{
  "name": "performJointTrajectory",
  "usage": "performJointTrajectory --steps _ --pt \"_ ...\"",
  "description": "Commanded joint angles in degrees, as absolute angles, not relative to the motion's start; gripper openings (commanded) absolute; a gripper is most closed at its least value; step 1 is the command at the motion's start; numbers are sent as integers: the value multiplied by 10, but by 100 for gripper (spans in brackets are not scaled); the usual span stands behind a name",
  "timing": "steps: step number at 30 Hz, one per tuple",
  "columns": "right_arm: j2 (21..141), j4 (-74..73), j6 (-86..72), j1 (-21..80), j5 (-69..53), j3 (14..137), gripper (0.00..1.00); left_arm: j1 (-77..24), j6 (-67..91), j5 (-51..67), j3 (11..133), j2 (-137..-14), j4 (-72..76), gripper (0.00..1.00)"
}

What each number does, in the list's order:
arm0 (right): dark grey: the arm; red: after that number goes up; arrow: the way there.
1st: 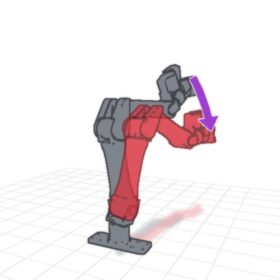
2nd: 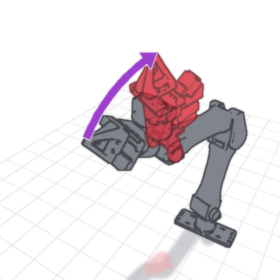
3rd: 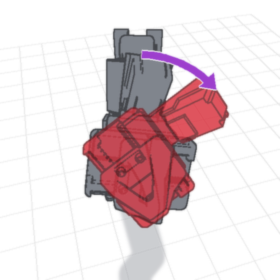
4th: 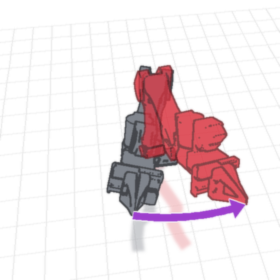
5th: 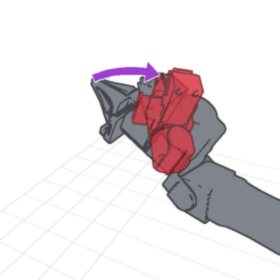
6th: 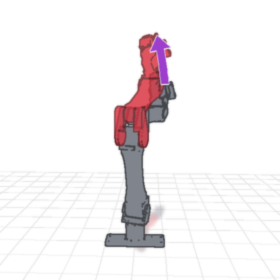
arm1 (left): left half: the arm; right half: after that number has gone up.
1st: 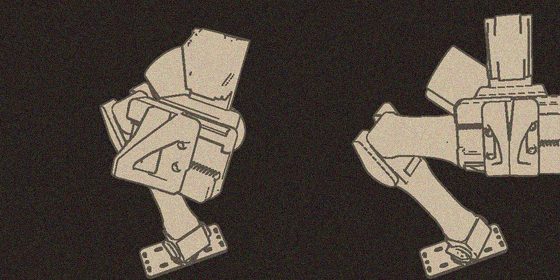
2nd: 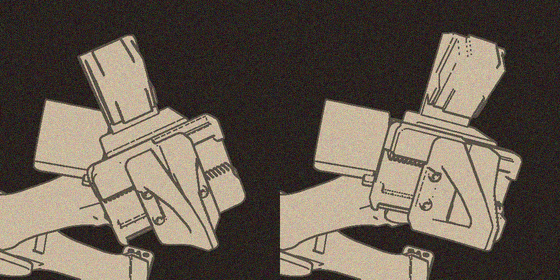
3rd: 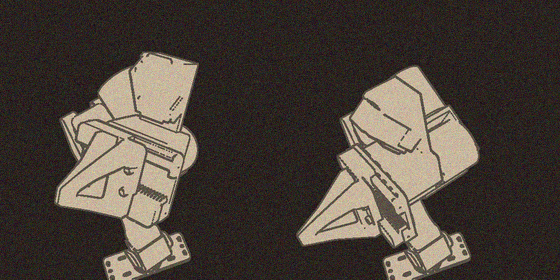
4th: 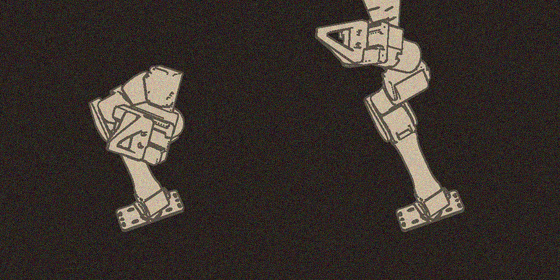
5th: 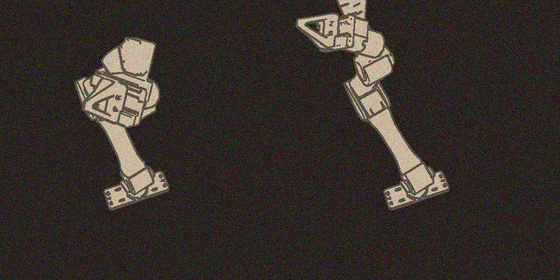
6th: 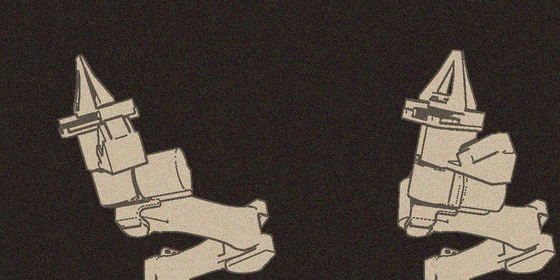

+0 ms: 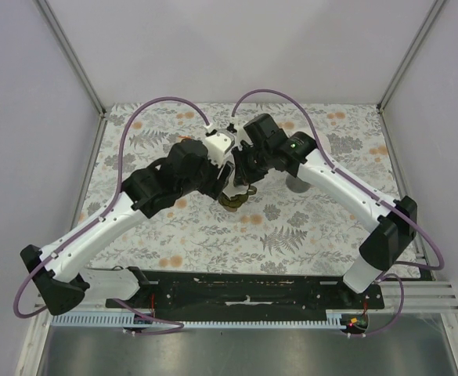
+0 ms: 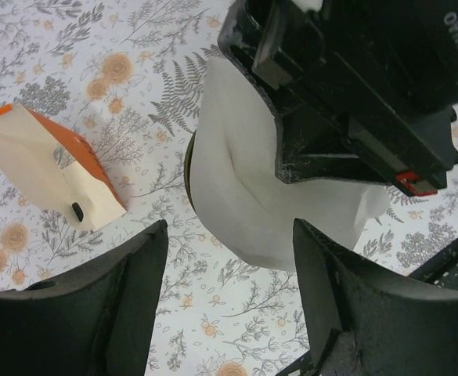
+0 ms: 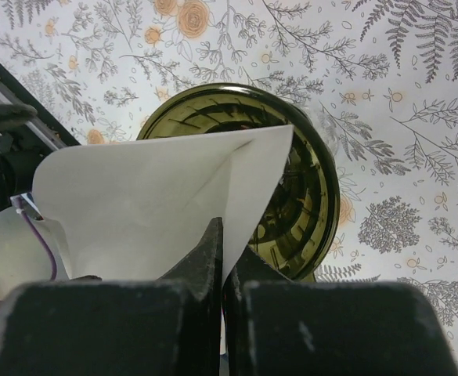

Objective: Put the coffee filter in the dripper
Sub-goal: Place the coffee filter in the coffee dripper.

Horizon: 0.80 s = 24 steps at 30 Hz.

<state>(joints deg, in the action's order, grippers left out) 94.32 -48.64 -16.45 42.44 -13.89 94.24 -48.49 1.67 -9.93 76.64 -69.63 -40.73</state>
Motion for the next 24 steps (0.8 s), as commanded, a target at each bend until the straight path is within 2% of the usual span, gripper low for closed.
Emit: performJointTrajectory --steps 1,7,13,16,21,24 --pt "964 -497 -137 426 -130 975 0 -470 53 -166 773 -710 -374 71" --pt "983 -499 -128 426 -133 991 0 -450 104 -119 819 -747 -421 68" --pt "982 -498 -120 426 -135 987 3 -394 125 -82 815 -775 -454 61" --pt "981 -498 -114 425 -135 985 9 -394 122 -69 795 -768 -438 55" --pt "961 -488 -105 424 -130 984 24 -394 106 -68 790 -765 -426 33" --pt "924 -441 -91 423 -127 962 33 -395 112 -39 787 -764 -424 28"
